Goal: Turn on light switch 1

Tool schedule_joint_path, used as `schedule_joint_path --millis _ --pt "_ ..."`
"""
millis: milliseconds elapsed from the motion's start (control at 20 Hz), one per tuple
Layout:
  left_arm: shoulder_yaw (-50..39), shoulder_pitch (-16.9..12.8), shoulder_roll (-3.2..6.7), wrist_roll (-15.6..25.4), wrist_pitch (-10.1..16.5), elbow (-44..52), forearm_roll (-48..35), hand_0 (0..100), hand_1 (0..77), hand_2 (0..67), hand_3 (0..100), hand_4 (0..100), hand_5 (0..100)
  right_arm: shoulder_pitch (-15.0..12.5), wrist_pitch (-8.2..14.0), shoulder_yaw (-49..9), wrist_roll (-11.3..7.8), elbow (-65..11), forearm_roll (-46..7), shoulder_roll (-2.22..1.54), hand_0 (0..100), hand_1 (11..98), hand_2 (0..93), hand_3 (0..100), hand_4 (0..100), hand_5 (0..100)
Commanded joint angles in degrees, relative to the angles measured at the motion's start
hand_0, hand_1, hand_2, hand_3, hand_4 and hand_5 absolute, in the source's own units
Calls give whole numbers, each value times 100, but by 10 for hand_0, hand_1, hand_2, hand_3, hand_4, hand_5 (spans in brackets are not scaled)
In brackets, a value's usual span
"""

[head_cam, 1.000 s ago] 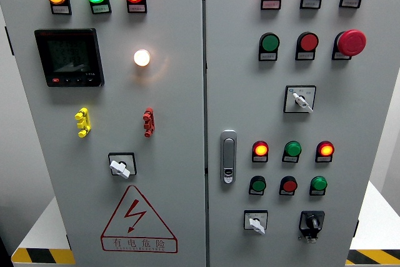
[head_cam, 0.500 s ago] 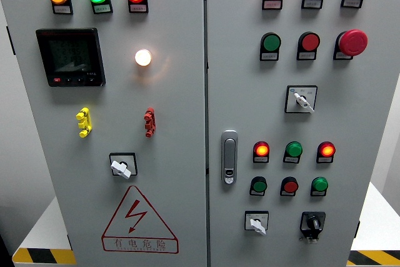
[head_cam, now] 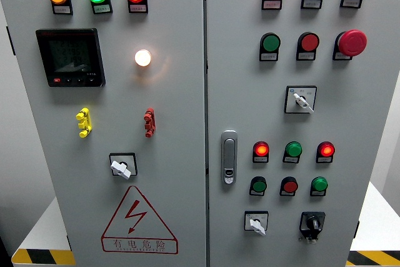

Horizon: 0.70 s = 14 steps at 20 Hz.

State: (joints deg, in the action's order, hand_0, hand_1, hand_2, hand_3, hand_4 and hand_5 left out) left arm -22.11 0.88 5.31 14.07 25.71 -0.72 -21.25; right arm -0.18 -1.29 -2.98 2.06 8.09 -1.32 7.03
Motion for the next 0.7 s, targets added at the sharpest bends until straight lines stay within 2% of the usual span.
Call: schedule_joint_path --millis 0,50,150,350,450,550,650 --pt "383 0 -152 -622 -223 168 427 0 2 99 21 52 190 1 -3 0 -4 0 0 0 0 198 0 198 194 104" --pt "392 -9 -222 -868 -425 177 489 0 0 90 0 24 152 1 -3 0 -4 0 0 0 0 200 0 198 194 104" --pt "418 -26 -328 -985 -698 168 490 0 0 66 0 0 94 1 -3 0 -4 0 0 0 0 200 0 198 194 104" --pt "523 -26 -504 -1134 -795 168 490 0 0 37 0 0 0 1 -3 -9 -4 0 0 0 0 202 0 198 194 104" --pt "524 -26 -539 -1170 -866 168 490 0 0 24 0 0 0 1 -3 0 5 0 0 0 0 202 0 198 195 104" --pt "524 -26 -627 -1161 -980 168 490 0 0 13 0 0 0 1 -3 -9 -4 0 0 0 0 202 0 198 195 104" --pt "576 -26 -645 -1161 -1103 168 490 0 0 0 0 0 0 1 6 -9 -4 0 0 0 0 201 0 198 195 104"
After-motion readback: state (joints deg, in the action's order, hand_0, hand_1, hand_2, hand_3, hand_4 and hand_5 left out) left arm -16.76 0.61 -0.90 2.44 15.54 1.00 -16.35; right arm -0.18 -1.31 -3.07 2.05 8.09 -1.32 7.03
